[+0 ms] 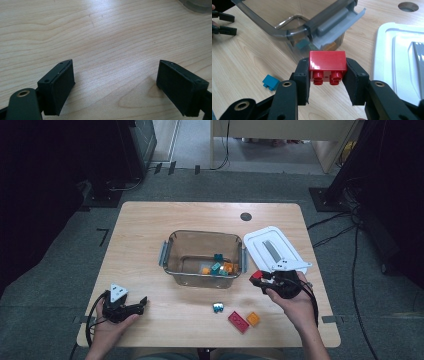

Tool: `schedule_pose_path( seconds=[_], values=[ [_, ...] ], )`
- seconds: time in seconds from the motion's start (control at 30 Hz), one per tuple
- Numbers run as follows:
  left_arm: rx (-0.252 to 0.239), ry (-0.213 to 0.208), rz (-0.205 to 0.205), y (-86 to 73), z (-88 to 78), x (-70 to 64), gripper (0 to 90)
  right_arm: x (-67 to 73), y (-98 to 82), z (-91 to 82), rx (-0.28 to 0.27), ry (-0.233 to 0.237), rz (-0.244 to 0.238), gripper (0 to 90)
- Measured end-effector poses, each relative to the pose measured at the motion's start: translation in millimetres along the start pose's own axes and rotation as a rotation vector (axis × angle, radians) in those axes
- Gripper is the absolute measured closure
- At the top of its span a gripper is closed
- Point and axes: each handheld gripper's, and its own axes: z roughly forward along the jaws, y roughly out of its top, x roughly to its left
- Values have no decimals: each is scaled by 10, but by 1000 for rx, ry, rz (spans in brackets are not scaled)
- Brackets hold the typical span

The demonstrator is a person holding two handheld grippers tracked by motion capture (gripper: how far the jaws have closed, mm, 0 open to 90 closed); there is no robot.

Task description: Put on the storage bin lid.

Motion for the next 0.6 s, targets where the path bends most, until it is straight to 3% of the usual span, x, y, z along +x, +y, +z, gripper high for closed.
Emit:
schedule_pose_path(
  seconds=[0.6],
  values=[
    [1,2,3,-3,-3,-1,147,99,447,-95,-20,4,-74,601]
  ],
)
